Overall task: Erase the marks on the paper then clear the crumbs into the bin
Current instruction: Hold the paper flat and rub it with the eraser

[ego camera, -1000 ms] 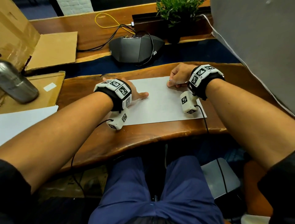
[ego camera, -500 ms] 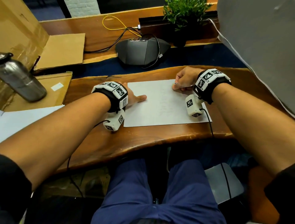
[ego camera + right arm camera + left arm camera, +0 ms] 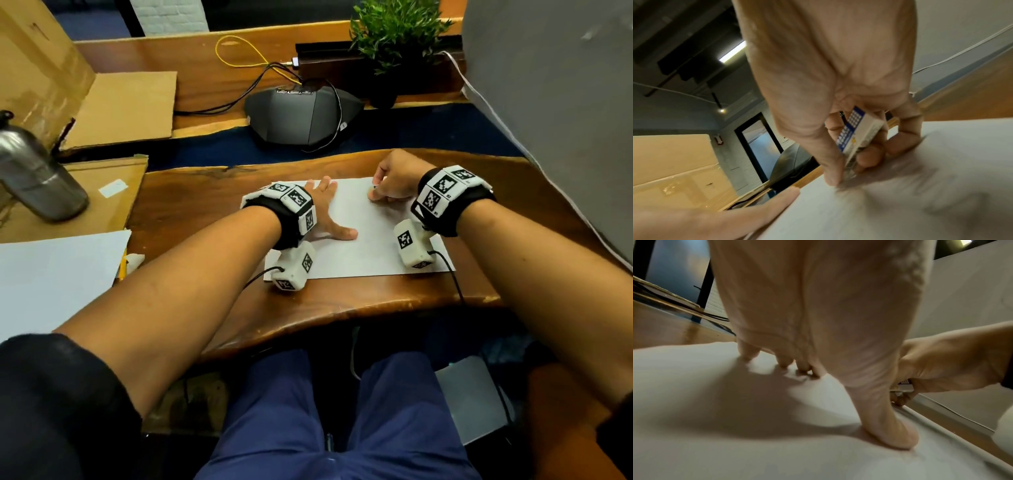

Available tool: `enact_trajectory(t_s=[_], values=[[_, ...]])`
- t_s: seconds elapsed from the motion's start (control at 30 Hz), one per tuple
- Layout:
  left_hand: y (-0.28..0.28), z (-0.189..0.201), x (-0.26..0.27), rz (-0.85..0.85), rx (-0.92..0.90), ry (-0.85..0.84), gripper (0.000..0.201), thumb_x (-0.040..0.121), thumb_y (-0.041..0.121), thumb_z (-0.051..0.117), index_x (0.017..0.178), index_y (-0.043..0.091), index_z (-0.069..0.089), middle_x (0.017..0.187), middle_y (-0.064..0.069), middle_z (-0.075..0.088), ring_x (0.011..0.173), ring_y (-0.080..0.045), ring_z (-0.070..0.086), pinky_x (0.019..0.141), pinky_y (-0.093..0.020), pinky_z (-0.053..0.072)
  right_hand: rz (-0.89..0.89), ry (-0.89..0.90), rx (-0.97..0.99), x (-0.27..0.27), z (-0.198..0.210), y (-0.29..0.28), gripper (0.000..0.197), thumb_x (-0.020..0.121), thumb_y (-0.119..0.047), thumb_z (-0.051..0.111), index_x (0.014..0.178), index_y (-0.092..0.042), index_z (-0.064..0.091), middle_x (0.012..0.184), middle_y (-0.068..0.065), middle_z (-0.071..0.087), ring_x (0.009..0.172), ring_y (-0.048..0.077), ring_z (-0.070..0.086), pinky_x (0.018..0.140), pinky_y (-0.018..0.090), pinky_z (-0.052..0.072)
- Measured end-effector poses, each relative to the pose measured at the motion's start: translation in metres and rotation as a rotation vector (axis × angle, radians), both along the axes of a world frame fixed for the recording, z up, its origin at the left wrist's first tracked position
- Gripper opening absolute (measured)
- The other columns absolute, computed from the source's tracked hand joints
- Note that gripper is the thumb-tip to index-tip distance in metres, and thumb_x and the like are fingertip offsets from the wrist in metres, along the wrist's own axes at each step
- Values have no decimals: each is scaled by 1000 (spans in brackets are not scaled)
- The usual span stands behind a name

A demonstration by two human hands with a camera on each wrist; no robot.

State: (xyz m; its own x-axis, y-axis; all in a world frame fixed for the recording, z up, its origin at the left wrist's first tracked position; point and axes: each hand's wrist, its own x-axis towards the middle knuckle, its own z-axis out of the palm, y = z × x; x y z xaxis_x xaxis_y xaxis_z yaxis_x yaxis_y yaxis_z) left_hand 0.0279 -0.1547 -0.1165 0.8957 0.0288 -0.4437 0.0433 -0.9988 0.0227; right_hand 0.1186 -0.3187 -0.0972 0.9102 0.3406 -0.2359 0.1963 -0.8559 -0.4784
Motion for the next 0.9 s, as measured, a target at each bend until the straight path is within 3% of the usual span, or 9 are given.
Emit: enact_trajectory(t_s=[0.2,0.27,0.37,0.5,0.6,0.7,0.77,0.83,0.9], values=[[-6,4,0,1,12,15,122,73,82,53,156,20,-13,163,0,-17,151,-29,-7,119,-52,5,55,-205,40,1,1,28,12,73,-11,85,79,-11,75,83,4,70,94,23,66,77,37,60],[-4,4,1,1,2,15,123,73,81,55,156,20,-12,163,-1,-17,151,-29,-7,119,-52,5,71,-231,40,2,-2,34,11,72,-10,85,74,-11,74,76,3,68,91,22,66,69,33,60],[-3,4,2,-3,-12,14,124,72,82,55,156,20,-12,163,-2,-17,151,-30,-7,119,-52,5,176,-197,-21,-1,-2,37,12,73,-17,86,71,-14,74,69,0,63,87,16,58,56,22,46],[-5,6,1,7,-10,4,124,71,82,56,157,21,-10,164,0,-14,151,-29,-4,120,-53,7,46,-233,28,11,-2,30,14,70,-19,89,73,-15,76,78,2,69,85,15,64,65,23,52],[-2,6,-1,1,-20,-40,124,69,84,57,157,26,-7,164,-1,-11,151,-34,-1,118,-55,9,174,-218,-10,-2,-6,40,10,72,-20,85,70,-16,76,71,1,68,85,16,60,60,24,49],[-1,4,-2,16,18,-41,125,63,90,53,156,32,-8,164,-3,-12,150,-38,1,118,-58,10,66,-204,-9,6,-3,38,18,68,-26,90,76,-15,78,86,6,70,94,17,62,74,32,58],[-1,5,-3,28,17,-35,125,63,90,53,156,33,-8,164,-4,-12,150,-39,-1,117,-58,8,-10,-254,2,10,-4,40,24,67,-27,91,78,-14,74,90,7,68,89,19,65,69,32,58],[1,5,-3,23,11,-41,126,63,90,53,156,31,-8,164,-6,-12,150,-39,-1,117,-57,9,67,-248,-40,6,-8,48,26,66,-27,88,79,-14,70,87,9,66,82,21,64,60,29,53],[0,5,-1,22,20,-38,128,62,91,53,156,31,-9,164,-6,-11,150,-39,0,117,-57,9,119,-219,-69,1,-6,49,25,68,-29,88,80,-14,73,86,9,67,83,20,63,64,31,55]])
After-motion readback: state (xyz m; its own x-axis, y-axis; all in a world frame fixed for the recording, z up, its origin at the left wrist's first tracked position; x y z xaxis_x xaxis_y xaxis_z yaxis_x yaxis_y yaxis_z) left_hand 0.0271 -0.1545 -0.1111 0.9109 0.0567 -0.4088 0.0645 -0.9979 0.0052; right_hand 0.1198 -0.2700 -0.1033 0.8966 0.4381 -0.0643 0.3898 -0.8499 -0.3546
